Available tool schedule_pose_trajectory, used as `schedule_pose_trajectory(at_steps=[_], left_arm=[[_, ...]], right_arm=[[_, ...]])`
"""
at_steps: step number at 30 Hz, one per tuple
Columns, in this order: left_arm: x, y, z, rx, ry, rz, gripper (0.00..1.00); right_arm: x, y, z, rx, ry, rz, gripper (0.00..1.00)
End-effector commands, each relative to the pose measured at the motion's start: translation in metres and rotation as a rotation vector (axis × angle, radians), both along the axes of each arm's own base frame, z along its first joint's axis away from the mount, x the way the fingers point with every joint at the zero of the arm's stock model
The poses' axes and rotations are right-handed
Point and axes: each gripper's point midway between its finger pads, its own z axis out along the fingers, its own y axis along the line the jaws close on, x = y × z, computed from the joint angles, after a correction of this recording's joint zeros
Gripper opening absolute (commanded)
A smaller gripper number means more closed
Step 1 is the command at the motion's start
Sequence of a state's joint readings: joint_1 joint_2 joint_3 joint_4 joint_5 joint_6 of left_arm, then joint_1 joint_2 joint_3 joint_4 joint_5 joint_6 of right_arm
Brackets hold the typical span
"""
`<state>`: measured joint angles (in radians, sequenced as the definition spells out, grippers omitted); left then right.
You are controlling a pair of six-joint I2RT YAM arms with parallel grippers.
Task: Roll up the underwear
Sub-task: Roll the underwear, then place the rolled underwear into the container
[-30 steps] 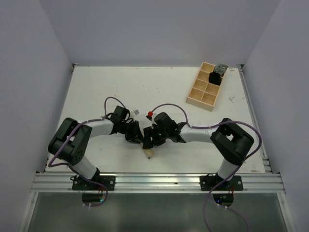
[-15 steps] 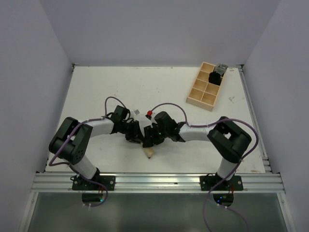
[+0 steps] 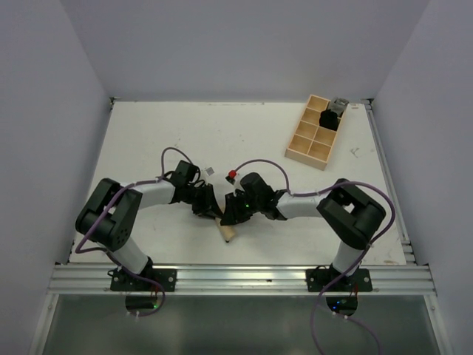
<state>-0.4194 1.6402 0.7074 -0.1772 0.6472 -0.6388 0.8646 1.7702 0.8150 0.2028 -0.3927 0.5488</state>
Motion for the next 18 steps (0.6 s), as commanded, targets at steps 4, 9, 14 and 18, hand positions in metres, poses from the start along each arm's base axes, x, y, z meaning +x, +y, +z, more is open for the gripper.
schedule_pose_trajectory(at_steps=[4, 9, 14, 18], left_arm=[[0.053, -0.01, 0.033, -0.006, -0.128, 0.055, 0.31], [0.088, -0.015, 0.071, -0.057, -0.186, 0.083, 0.47], [0.109, -0.005, 0.097, -0.055, -0.248, 0.102, 0.51], [0.125, 0.015, 0.128, -0.033, -0.321, 0.142, 0.52]], right_arm=[[-0.026, -0.026, -0.024, -0.112, 0.066, 0.013, 0.04], [-0.016, -0.022, -0.007, -0.098, 0.042, -0.028, 0.0], [0.001, -0.019, 0.012, -0.111, -0.017, -0.08, 0.0], [0.031, -0.037, 0.045, -0.179, -0.152, -0.186, 0.0]])
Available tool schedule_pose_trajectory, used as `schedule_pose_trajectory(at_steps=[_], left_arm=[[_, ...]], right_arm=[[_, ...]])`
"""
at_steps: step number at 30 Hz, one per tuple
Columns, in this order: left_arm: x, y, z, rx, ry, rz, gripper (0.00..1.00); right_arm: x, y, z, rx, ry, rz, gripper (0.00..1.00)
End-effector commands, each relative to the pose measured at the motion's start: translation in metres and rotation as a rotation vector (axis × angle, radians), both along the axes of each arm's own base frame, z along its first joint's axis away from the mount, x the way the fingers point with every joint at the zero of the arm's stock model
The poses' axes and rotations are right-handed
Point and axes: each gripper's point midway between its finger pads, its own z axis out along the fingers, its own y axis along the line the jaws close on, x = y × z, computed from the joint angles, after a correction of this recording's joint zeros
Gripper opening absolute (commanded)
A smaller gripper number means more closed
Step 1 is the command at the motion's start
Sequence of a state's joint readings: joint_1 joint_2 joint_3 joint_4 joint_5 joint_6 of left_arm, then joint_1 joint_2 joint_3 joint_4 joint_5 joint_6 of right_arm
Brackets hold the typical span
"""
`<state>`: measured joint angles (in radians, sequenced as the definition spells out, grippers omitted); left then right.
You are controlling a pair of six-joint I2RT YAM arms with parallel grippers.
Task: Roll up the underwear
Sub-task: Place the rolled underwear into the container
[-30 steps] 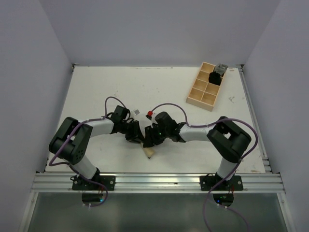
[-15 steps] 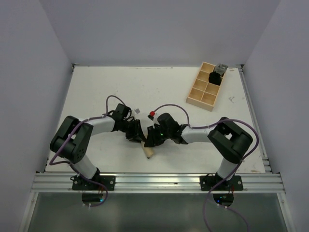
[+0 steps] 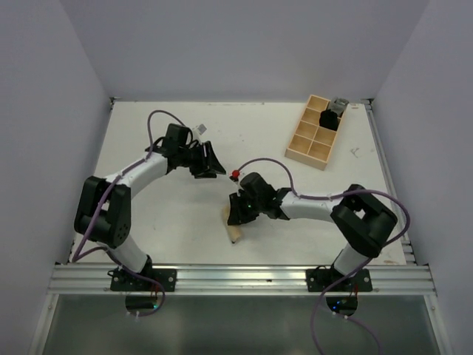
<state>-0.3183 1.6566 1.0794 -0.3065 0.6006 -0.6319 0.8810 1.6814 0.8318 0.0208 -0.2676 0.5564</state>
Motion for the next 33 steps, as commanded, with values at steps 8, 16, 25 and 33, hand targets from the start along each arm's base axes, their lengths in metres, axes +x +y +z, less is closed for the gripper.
schedule_pose_trajectory(at_steps=[8, 16, 25, 33], left_arm=[[-0.008, 0.002, 0.138, -0.174, -0.333, -0.072, 0.56], [-0.035, -0.012, 0.201, -0.313, -0.543, -0.206, 0.62], [-0.044, -0.021, 0.196, -0.302, -0.561, -0.224, 0.64], [-0.05, -0.033, 0.178, -0.263, -0.532, -0.237, 0.64]], right_arm=[[0.131, -0.028, 0.201, -0.005, -0.499, -0.284, 0.0], [0.135, -0.006, 0.257, 0.139, -0.442, -0.349, 0.0], [0.125, -0.016, 0.284, 0.201, -0.45, -0.392, 0.0], [0.115, -0.016, 0.293, 0.264, -0.417, -0.403, 0.0]])
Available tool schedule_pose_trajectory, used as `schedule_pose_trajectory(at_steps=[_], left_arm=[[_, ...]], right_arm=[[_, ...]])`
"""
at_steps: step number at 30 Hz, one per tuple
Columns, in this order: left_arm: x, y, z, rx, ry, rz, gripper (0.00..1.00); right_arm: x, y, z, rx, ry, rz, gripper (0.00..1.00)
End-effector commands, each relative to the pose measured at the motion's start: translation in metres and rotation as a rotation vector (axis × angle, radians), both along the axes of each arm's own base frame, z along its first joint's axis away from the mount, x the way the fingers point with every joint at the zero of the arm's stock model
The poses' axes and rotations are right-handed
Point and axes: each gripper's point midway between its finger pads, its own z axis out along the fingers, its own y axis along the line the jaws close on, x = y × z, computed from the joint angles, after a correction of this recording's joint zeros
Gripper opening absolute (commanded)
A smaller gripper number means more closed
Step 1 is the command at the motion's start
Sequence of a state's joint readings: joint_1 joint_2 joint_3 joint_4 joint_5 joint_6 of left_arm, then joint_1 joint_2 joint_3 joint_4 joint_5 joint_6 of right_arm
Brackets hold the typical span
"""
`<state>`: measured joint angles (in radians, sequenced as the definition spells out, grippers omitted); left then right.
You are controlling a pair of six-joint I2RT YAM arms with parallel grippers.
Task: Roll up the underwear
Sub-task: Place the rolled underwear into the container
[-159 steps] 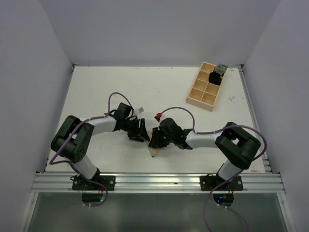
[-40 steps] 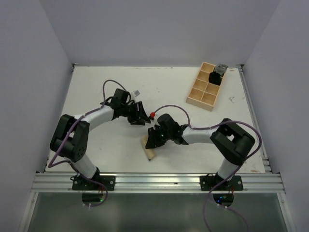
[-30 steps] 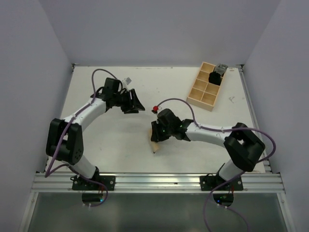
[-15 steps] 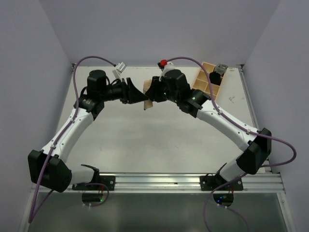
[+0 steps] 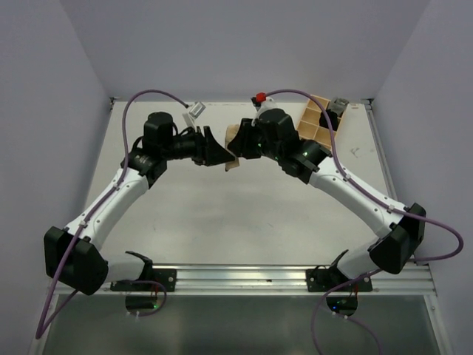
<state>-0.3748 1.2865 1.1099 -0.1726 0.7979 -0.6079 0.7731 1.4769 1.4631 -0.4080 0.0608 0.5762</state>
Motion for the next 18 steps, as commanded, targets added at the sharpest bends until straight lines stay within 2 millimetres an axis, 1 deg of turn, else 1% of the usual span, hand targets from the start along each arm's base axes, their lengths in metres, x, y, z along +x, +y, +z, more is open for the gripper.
schedule_pose_trajectory(at_steps=[1, 3, 6, 8, 9, 10, 13, 15, 18], left_arm=[[0.0, -0.004, 0.0, 0.014, -0.049, 0.001, 0.64], [0.0, -0.006, -0.004, 0.023, -0.041, -0.002, 0.64], [0.001, -0.004, -0.017, 0.048, -0.016, 0.006, 0.62], [0.001, -0.004, -0.021, 0.052, -0.015, 0.01, 0.6], [0.0, -0.004, -0.025, 0.057, -0.007, 0.008, 0.58], [-0.001, -0.005, -0.026, 0.055, -0.007, 0.002, 0.53], [-0.005, -0.005, -0.029, 0.048, -0.01, -0.014, 0.47], [-0.006, -0.005, -0.031, 0.05, -0.013, -0.017, 0.4], [-0.006, -0.004, -0.032, 0.054, -0.015, -0.014, 0.38]], right_arm=[[-0.007, 0.001, 0.031, 0.101, -0.027, -0.003, 0.0], [-0.009, 0.004, 0.033, 0.119, -0.016, 0.007, 0.0], [-0.01, 0.009, 0.041, 0.171, -0.011, 0.013, 0.0], [-0.011, 0.011, 0.046, 0.209, -0.009, 0.008, 0.0], [-0.011, 0.012, 0.047, 0.218, -0.007, 0.007, 0.0], [-0.012, 0.012, 0.049, 0.233, -0.003, 0.003, 0.0], [-0.011, 0.012, 0.054, 0.261, -0.003, -0.006, 0.0], [-0.014, 0.016, 0.058, 0.284, 0.001, 0.014, 0.0], [-0.014, 0.019, 0.066, 0.323, -0.003, 0.018, 0.0]])
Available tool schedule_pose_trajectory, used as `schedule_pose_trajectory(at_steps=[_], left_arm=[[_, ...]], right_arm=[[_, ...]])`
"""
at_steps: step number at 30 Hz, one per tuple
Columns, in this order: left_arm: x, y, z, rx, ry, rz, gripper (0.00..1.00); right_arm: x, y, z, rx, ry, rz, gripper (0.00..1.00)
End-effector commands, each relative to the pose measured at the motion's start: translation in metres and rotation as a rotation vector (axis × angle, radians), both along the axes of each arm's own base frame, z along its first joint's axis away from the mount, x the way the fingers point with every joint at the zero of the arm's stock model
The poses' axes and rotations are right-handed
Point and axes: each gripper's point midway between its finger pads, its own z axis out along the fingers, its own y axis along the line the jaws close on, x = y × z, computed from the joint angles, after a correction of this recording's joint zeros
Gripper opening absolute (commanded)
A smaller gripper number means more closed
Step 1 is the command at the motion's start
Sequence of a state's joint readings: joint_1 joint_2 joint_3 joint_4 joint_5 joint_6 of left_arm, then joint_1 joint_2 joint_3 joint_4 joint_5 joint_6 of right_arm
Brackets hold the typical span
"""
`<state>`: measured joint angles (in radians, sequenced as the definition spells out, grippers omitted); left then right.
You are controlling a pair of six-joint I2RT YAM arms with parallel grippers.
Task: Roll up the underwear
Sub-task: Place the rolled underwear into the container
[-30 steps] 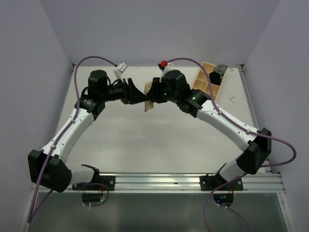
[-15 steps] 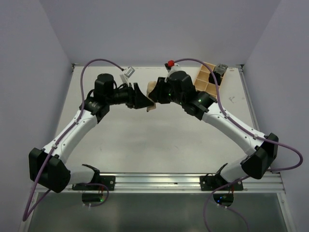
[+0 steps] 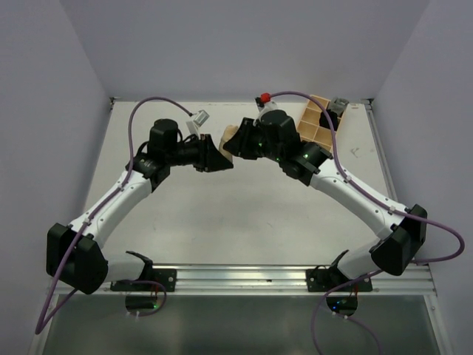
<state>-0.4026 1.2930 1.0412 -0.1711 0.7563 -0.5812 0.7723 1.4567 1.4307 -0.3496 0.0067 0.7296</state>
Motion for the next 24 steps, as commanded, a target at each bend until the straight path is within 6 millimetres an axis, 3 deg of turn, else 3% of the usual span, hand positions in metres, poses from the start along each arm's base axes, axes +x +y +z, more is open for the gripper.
schedule_pose_trajectory(at_steps=[1, 9, 14, 19, 21, 24], left_arm=[[-0.001, -0.002, 0.0, 0.003, -0.053, -0.022, 0.38], [-0.01, 0.007, -0.027, 0.067, -0.019, -0.021, 0.39], [-0.015, 0.013, -0.023, 0.076, -0.035, 0.001, 0.45], [-0.017, 0.024, -0.031, 0.115, -0.008, 0.038, 0.49], [-0.02, 0.025, -0.033, 0.115, 0.004, 0.046, 0.5], [-0.023, 0.027, -0.033, 0.112, 0.008, 0.064, 0.52]], right_arm=[[-0.006, 0.007, 0.057, 0.179, -0.08, 0.02, 0.0], [-0.003, 0.002, 0.056, 0.154, -0.105, 0.011, 0.0], [-0.002, -0.012, 0.045, 0.059, -0.121, -0.016, 0.0], [0.017, -0.05, 0.026, -0.152, -0.199, -0.13, 0.0], [0.036, -0.074, 0.022, -0.258, -0.236, -0.193, 0.0], [0.072, -0.107, -0.003, -0.409, -0.222, -0.287, 0.0]])
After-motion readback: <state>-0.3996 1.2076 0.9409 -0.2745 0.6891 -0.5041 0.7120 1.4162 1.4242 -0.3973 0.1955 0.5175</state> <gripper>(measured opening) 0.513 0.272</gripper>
